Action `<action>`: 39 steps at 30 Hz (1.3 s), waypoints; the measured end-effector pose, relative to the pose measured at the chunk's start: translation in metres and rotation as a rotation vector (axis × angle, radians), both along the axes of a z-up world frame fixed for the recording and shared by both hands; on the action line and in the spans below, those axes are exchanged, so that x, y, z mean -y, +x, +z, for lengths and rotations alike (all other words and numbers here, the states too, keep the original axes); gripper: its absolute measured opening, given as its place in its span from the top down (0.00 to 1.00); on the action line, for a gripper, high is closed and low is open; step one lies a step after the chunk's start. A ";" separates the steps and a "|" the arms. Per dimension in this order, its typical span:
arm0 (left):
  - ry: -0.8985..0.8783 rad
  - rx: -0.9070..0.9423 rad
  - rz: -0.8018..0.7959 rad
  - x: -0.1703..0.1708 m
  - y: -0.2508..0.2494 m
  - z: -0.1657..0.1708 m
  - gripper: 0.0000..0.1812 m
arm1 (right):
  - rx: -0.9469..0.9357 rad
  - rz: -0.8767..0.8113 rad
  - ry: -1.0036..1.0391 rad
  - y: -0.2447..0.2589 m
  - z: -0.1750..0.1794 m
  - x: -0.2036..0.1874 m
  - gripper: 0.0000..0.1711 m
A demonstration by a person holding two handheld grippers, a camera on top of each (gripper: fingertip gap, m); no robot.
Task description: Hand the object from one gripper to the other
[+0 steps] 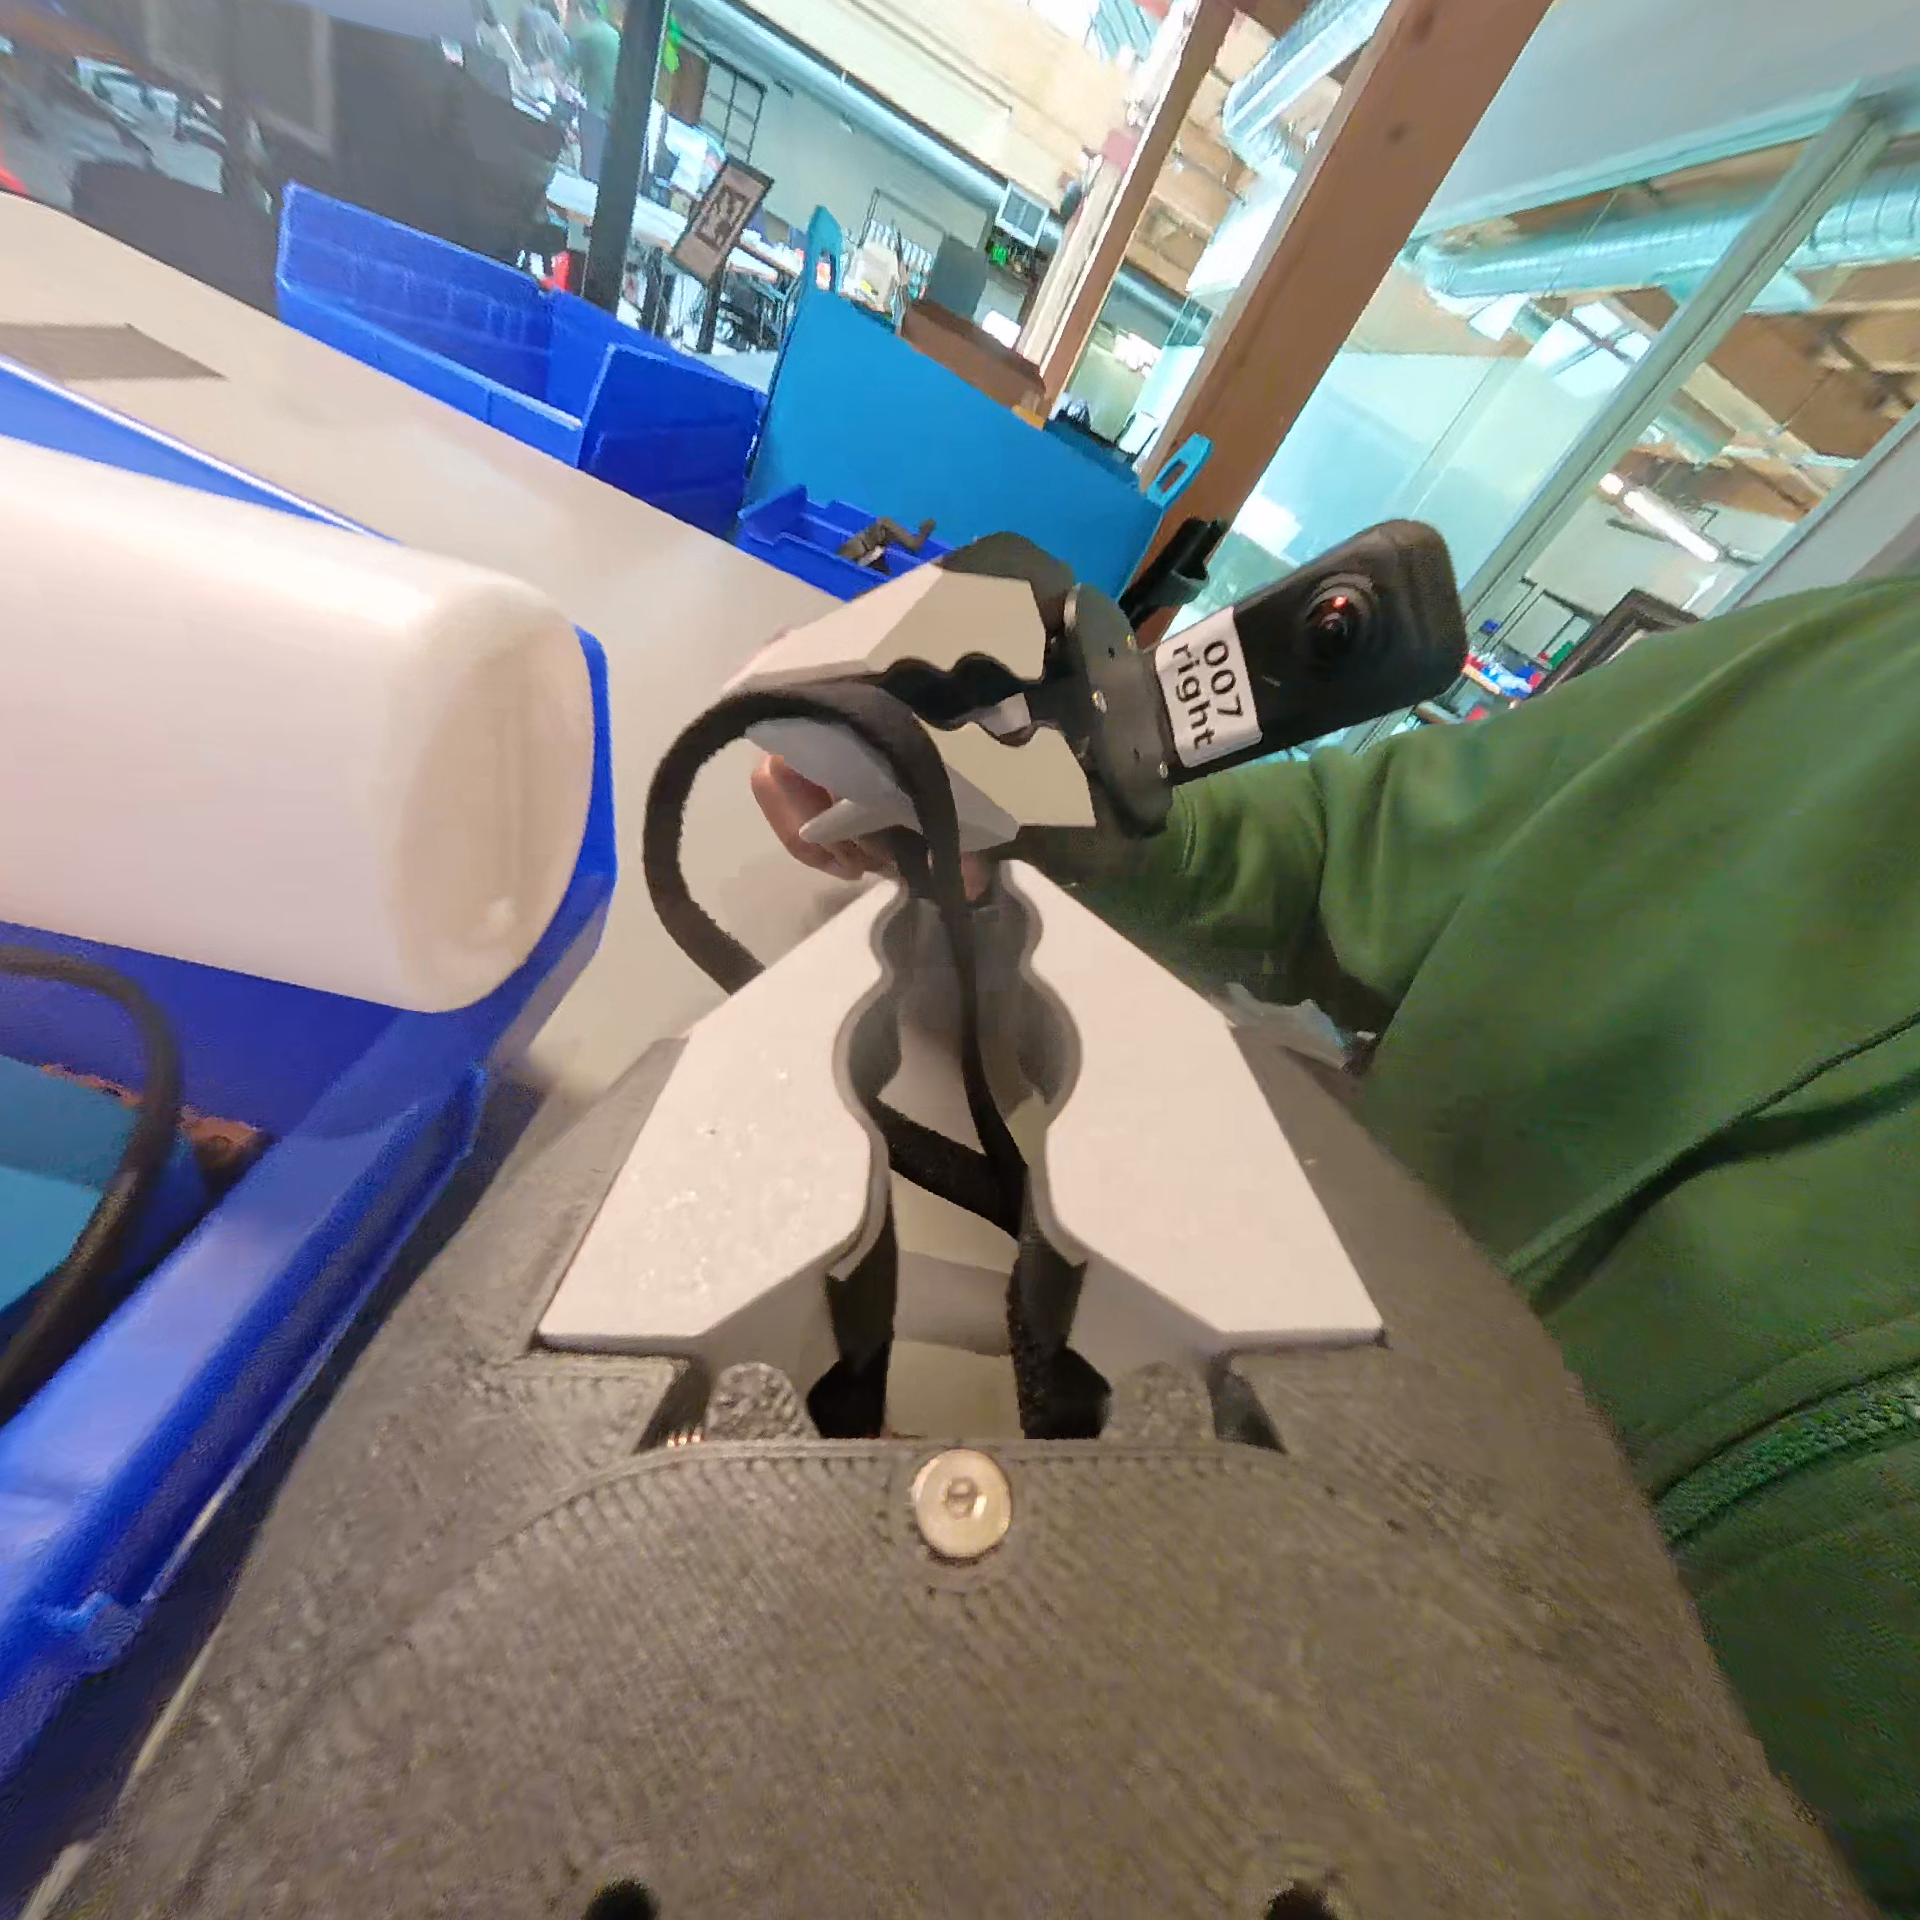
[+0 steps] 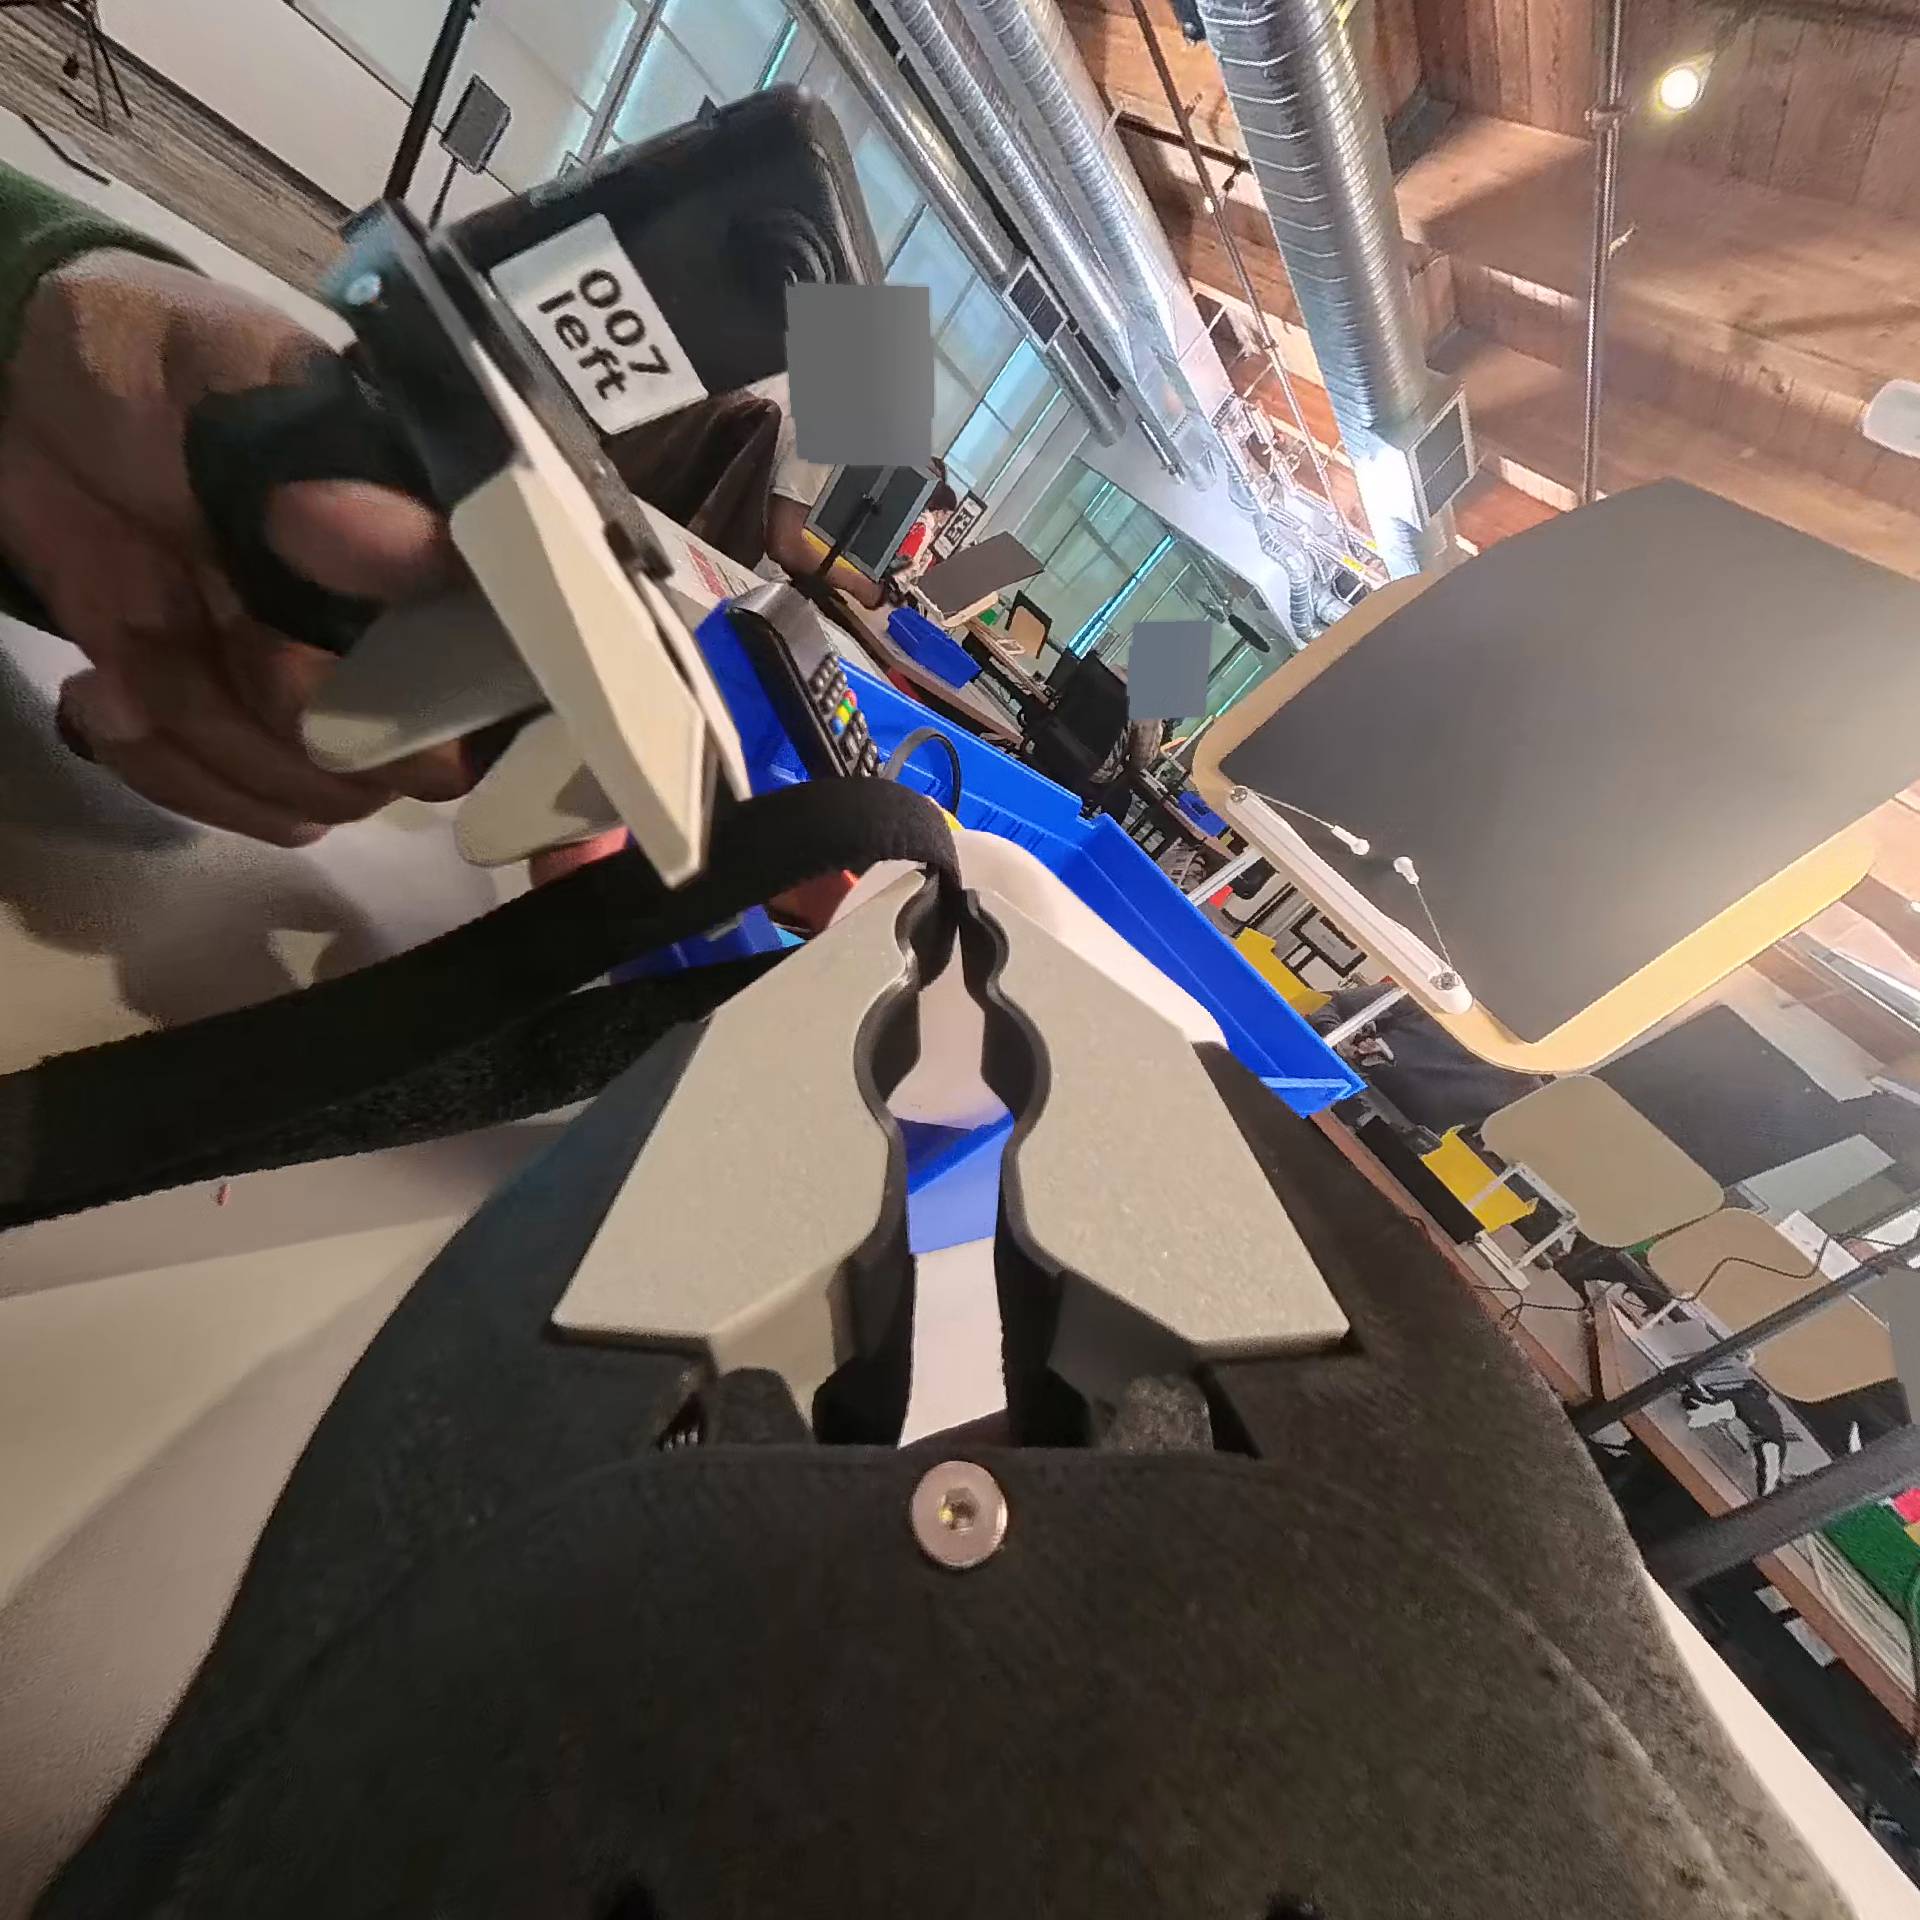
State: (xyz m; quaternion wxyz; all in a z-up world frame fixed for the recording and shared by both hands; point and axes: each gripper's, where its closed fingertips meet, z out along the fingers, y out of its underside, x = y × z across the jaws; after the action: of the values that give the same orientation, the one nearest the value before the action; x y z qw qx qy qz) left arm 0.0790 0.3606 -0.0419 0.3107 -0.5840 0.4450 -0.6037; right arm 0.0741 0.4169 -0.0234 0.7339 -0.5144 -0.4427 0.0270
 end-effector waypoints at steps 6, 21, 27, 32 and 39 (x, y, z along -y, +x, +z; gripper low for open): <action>0.041 0.027 0.012 0.000 -0.001 0.004 0.98 | -0.016 -0.018 0.025 0.002 0.003 -0.001 0.96; -0.062 0.354 0.088 -0.029 -0.030 0.058 0.99 | -0.136 0.205 -0.299 -0.013 -0.012 0.012 0.85; -0.031 0.366 0.102 -0.030 -0.032 0.061 0.98 | -0.286 0.341 -0.585 -0.015 -0.012 0.018 0.81; -0.025 0.363 0.097 -0.028 -0.031 0.060 0.99 | -0.304 0.417 -0.783 -0.021 -0.023 0.025 0.77; -0.025 0.365 0.078 -0.023 -0.028 0.058 0.99 | -0.218 0.386 -0.793 -0.030 -0.036 0.029 0.85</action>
State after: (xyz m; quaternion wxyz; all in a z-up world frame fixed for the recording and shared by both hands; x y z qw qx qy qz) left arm 0.0512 0.3839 0.0163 0.4020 -0.4857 0.3506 -0.6925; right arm 0.0442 0.3881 -0.0592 0.5041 -0.6579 -0.4063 0.3847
